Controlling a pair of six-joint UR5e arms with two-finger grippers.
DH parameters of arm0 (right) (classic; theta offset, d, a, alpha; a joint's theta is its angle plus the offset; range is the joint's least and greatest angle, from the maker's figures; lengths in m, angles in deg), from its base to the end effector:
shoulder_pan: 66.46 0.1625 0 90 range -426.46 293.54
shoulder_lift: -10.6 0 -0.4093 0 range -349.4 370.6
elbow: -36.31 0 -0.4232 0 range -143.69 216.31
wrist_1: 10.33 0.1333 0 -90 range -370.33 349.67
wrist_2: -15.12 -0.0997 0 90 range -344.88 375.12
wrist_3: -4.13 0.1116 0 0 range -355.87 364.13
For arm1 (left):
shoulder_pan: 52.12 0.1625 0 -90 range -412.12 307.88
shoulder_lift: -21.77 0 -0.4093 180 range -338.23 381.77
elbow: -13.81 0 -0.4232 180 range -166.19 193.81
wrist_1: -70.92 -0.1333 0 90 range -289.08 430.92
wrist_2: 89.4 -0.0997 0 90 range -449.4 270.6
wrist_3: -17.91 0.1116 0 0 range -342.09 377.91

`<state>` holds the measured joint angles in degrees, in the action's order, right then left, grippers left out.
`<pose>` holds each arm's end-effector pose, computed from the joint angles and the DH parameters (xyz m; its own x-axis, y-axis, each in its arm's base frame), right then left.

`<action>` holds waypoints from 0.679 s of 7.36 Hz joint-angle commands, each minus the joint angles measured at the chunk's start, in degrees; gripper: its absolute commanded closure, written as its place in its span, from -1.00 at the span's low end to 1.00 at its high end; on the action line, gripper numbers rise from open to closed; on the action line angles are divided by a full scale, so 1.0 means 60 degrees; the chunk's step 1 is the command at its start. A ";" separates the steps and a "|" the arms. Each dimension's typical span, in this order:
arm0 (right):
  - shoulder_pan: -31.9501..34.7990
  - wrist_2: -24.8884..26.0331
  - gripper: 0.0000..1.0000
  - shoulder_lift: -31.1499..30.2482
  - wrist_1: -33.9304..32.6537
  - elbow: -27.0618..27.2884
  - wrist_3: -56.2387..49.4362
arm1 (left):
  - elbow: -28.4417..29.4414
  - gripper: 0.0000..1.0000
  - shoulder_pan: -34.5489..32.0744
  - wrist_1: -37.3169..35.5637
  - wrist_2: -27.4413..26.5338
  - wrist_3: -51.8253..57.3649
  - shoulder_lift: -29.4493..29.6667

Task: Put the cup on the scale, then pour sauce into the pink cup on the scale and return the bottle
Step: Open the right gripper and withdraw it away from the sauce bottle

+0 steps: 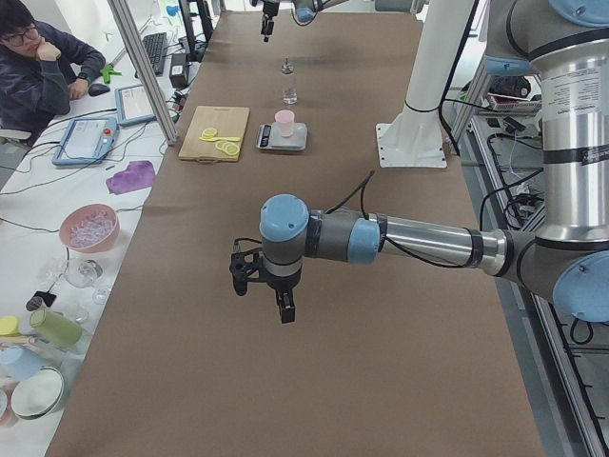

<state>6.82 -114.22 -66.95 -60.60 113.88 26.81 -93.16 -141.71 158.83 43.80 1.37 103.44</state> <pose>-0.1252 -0.6341 0.5646 0.6611 -0.2796 0.6963 -0.0365 0.9149 0.4021 -0.0536 -0.4678 0.5734 0.7003 -0.2030 -0.6844 0.2005 0.9761 -0.0843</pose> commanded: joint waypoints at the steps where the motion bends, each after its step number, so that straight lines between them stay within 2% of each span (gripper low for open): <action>1: 0.0485 0.0081 -1.00 0.0033 -0.1973 0.0254 -0.1666 | -0.0029 -0.96 0.0121 -0.0192 -0.0211 0.1983 0.0025; 2: 0.0617 0.0110 -1.00 0.0033 -0.2820 0.0661 -0.1669 | -0.0028 -0.96 0.0194 -0.0207 -0.0474 0.2589 -0.0004; 3: 0.0459 0.0212 -1.00 0.0062 -0.4656 0.1608 -0.1655 | 0.0045 -0.96 0.0195 -0.0222 -0.0520 0.3451 -0.0062; 4: 0.0254 0.0677 -1.00 0.0208 -0.6617 0.2589 -0.1655 | 0.0205 -0.96 0.0195 -0.0237 -0.0390 0.3488 -0.0077; 5: 0.0281 0.0870 -1.00 0.0137 -0.7580 0.3063 -0.1669 | 0.0337 -0.96 0.0195 -0.0222 -0.0418 0.3489 -0.0078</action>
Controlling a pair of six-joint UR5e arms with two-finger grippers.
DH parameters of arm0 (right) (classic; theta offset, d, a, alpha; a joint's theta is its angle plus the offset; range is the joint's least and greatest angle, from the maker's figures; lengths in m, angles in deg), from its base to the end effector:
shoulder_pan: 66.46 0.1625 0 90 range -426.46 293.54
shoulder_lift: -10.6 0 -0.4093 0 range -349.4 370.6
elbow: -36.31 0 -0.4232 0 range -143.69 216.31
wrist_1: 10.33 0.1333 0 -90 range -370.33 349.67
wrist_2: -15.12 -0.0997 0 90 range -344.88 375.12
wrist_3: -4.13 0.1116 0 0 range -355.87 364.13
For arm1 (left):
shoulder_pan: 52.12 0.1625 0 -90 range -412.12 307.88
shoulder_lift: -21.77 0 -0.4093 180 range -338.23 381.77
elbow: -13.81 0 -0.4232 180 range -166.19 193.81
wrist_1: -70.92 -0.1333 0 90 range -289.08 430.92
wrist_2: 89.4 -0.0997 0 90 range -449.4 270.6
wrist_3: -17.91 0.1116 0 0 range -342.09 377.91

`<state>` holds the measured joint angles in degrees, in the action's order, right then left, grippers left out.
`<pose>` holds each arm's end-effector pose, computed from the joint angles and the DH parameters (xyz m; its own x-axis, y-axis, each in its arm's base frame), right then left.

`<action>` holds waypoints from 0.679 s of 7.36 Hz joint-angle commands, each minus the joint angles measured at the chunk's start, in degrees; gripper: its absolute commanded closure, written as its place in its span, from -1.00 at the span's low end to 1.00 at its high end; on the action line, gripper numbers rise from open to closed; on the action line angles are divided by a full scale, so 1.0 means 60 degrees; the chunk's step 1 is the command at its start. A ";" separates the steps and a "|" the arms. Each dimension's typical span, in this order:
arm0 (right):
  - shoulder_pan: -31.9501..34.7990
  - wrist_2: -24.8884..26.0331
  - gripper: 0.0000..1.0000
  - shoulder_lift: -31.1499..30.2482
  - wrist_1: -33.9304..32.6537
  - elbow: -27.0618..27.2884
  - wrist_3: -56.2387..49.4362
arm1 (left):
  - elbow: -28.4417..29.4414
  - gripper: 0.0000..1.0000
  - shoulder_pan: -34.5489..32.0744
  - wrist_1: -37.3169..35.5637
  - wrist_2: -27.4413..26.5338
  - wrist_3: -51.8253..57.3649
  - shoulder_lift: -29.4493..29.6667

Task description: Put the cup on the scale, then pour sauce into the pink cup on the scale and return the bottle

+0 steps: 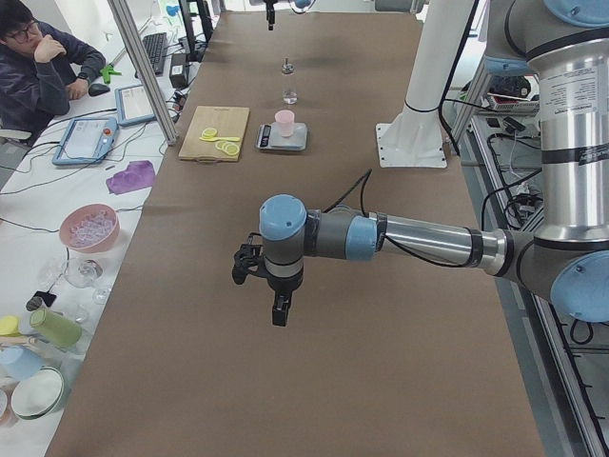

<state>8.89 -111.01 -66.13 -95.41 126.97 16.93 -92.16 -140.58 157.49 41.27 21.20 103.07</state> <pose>-0.0936 -0.6248 0.5121 0.7680 -0.1761 0.6157 0.0710 0.9789 0.1914 -0.0481 -0.4645 0.5913 0.7542 0.1211 -0.6453 -0.0702 0.9921 0.1042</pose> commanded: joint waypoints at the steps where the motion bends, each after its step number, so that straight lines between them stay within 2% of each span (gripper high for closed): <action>1: 0.0227 0.0353 -1.00 -0.0102 -0.2280 0.0944 -0.0110 | 0.0273 -0.96 0.0007 0.0001 -0.0039 0.0199 0.0029; 2: 0.0549 0.0440 -1.00 -0.0335 -0.3141 0.0945 -0.0778 | 0.0289 -0.96 0.0007 0.0016 0.0004 0.0170 0.0043; 3: 0.0958 0.0513 -1.00 -0.0990 -0.3556 0.0945 -0.1611 | 0.0434 -0.96 0.0007 0.0016 -0.0054 0.0155 0.0058; 4: 0.1484 0.0818 -1.00 -0.1751 -0.3386 0.0974 -0.1779 | 0.0899 -0.96 -0.0008 0.0465 0.0003 0.0256 0.0029; 5: 0.1533 0.1257 -1.00 -0.2106 -0.3138 0.0916 -0.1722 | 0.0962 -0.96 -0.0008 0.0586 0.0048 0.0156 0.0000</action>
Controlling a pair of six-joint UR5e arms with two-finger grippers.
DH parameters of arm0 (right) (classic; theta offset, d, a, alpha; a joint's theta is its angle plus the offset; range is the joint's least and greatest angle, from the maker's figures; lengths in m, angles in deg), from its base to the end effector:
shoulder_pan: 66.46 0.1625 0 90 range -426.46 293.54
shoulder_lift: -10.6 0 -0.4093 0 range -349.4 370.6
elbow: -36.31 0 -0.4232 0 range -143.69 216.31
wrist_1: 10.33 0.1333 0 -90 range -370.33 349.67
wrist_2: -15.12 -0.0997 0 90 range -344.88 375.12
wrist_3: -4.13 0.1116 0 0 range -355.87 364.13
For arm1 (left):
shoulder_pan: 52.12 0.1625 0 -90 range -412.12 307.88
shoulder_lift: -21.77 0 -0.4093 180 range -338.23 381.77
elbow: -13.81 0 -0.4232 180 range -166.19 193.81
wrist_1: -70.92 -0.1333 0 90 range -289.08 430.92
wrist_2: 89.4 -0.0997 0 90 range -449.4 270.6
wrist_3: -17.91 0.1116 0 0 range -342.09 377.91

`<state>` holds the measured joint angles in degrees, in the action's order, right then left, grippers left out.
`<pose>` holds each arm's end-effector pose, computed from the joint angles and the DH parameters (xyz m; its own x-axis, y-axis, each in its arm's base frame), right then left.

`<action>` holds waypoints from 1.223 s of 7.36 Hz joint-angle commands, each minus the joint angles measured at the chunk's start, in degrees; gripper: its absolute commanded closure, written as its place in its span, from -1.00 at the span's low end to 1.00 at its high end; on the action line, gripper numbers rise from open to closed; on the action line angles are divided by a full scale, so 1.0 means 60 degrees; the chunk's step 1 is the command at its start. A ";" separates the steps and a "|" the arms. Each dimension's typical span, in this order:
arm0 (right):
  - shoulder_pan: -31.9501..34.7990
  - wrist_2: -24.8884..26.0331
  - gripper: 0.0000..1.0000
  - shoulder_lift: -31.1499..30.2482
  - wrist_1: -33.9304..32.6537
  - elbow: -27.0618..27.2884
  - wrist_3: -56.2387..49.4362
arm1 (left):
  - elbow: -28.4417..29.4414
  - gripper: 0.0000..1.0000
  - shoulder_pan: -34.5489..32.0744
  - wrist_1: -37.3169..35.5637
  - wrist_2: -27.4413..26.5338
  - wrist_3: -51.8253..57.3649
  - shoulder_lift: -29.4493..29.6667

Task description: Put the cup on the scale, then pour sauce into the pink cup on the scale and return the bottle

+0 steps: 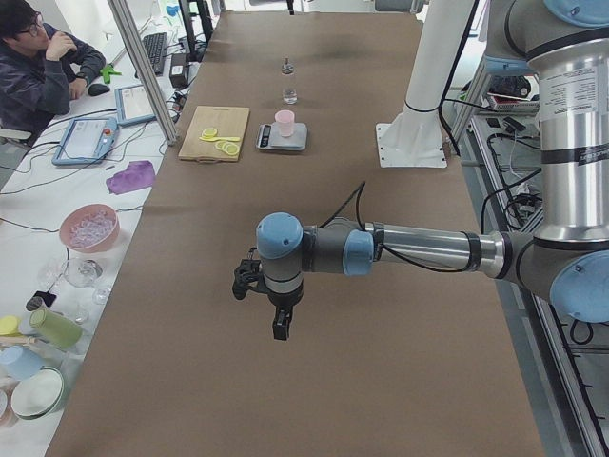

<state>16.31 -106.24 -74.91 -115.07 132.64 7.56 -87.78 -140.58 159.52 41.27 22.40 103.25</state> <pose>0.0066 -0.5458 0.5930 0.8576 -0.0128 0.5142 0.0744 0.9923 -0.0993 -0.0481 -0.4655 0.6263 0.7533 0.1175 -0.6471 -0.0861 0.9931 0.0801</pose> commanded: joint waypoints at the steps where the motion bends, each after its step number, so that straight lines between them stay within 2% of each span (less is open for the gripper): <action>1: 0.0341 0.0639 -1.00 -0.0863 0.0215 -0.0087 -0.0233 | 0.0031 -0.96 -0.0022 0.0206 0.0048 0.0057 -0.0088; 4: 0.0415 0.0364 -1.00 -0.0924 0.0711 0.0220 -0.0102 | -0.0191 -0.96 0.0007 0.0162 0.0048 0.0043 -0.0104; 5: 0.0415 -0.0319 -1.00 -0.0996 0.1235 0.0191 -0.0102 | -0.0235 -0.96 0.0007 0.0132 0.0048 0.0043 -0.0103; 6: 0.0415 -0.0573 -1.00 -0.1026 0.1545 0.0090 -0.0087 | -0.0424 -0.96 0.0007 0.0132 0.0048 0.0043 -0.0176; 9: 0.0415 -0.0663 -1.00 -0.1099 0.1548 0.0176 -0.0102 | -0.0513 -0.96 0.0007 0.0205 0.0048 0.0073 -0.0088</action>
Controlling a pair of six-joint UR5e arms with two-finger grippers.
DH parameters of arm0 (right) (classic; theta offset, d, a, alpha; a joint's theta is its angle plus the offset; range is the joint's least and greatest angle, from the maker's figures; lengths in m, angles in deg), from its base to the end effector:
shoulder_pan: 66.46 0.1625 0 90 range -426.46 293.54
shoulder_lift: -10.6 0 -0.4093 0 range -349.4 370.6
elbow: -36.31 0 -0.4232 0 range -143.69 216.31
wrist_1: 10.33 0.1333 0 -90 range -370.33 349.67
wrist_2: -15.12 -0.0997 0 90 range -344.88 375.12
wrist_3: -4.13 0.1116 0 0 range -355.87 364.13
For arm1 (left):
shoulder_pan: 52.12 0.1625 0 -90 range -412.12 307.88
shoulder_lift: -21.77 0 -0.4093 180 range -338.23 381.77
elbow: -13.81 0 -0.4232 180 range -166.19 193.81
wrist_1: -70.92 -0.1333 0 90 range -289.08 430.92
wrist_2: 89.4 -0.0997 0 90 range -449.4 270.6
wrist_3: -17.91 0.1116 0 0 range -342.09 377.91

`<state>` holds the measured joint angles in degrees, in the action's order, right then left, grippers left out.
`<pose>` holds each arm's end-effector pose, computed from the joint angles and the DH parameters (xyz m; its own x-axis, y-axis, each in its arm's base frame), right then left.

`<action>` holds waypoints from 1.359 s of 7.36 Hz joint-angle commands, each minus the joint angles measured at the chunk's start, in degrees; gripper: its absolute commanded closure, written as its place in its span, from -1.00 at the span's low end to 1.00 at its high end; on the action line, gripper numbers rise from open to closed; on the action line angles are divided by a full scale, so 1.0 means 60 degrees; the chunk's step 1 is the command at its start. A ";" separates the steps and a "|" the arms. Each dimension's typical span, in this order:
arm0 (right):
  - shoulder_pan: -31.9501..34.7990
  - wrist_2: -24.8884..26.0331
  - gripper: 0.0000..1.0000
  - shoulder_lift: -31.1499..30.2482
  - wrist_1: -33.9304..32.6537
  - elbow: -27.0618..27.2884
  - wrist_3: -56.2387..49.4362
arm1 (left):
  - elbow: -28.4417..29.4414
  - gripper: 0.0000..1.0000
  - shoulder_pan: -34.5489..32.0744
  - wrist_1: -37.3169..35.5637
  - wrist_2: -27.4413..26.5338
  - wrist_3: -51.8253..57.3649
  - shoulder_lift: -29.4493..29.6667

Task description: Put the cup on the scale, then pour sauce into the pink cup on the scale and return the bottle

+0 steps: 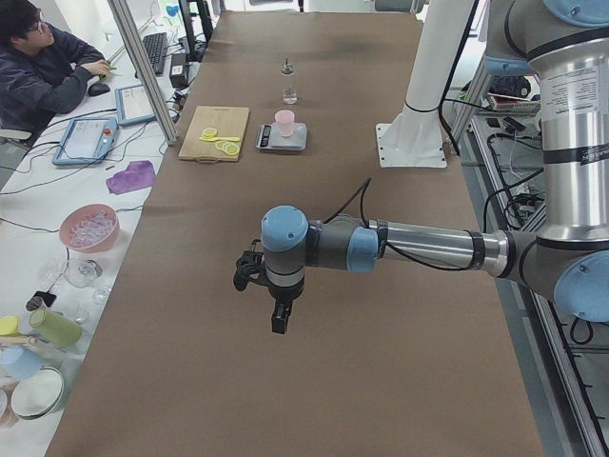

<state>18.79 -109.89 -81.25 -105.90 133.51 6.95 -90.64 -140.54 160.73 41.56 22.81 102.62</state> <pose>0.0270 -0.5115 0.6239 0.8195 -0.0165 0.5728 0.0425 0.9986 -0.0321 -0.0474 -0.4646 0.6026 0.7482 0.1639 -0.6429 -0.0917 0.9852 0.1445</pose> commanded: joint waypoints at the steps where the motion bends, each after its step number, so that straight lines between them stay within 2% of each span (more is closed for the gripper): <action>1: 0.0000 -0.0272 -1.00 -0.0204 0.0021 0.0190 -0.0016 | 0.0035 -0.96 0.0000 0.0003 -0.0015 0.0004 0.0001; 6: 0.0000 -0.0347 -1.00 -0.0687 0.0035 0.0615 -0.0001 | 0.0153 -0.96 0.0000 0.0003 -0.0015 0.0004 -0.0102; 10: 0.0000 -0.0582 -1.00 -0.0674 0.0050 0.0602 -0.0001 | 0.0212 -0.96 0.0014 0.0018 -0.0088 0.0004 -0.0014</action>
<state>18.80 -113.18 -85.26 -105.62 137.18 6.96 -89.41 -140.52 160.89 41.10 22.83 102.19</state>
